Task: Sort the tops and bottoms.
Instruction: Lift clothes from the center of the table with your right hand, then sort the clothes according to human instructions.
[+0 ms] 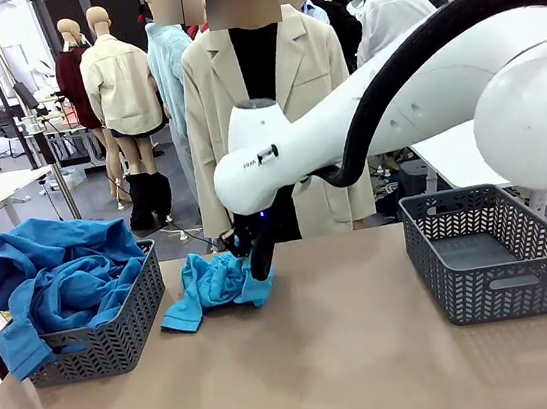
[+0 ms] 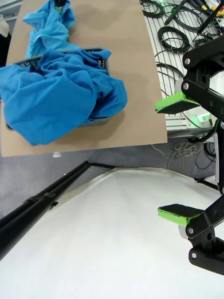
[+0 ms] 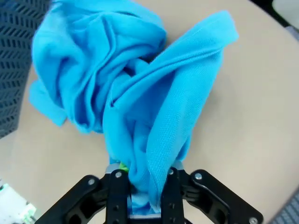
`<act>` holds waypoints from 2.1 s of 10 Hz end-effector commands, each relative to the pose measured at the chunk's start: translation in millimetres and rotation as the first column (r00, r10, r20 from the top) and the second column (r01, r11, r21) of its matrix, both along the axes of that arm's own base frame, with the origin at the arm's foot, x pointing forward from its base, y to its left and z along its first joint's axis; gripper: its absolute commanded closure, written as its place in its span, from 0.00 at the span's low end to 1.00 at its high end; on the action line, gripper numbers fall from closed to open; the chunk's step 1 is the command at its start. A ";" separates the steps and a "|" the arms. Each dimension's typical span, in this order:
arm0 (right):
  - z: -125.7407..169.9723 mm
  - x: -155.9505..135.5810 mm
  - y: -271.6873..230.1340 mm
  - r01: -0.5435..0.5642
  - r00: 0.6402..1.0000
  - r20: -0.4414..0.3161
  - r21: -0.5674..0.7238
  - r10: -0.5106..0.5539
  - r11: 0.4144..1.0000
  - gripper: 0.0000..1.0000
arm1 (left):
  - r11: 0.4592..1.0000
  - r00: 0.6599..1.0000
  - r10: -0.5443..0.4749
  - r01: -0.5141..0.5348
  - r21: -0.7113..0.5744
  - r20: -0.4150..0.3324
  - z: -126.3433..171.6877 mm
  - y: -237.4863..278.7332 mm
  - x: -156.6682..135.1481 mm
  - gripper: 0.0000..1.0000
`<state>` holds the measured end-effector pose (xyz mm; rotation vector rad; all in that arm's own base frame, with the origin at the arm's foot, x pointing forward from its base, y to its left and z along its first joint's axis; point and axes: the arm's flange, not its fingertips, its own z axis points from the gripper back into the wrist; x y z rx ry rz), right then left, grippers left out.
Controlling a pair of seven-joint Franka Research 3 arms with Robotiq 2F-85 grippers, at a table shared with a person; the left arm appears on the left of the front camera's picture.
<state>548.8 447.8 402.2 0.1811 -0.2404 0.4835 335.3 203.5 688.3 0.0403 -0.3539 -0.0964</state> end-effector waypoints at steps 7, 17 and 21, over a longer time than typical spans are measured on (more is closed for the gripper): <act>280.7 -36.0 -2.1 0.004 0.980 0.201 -0.032 0.003 0.999 1.00 | 1.000 1.000 0.003 -0.003 0.007 0.000 1.8 0.5 0.8 0.00; 359.0 -67.9 -21.4 0.007 0.978 0.207 0.012 -0.009 1.000 1.00 | 1.000 1.000 0.003 -0.003 0.007 0.000 1.8 0.5 0.8 0.00; 359.0 -67.9 -21.4 0.007 0.978 0.207 0.012 -0.009 1.000 1.00 | 1.000 1.000 0.003 -0.003 0.007 0.000 1.8 0.5 0.8 0.00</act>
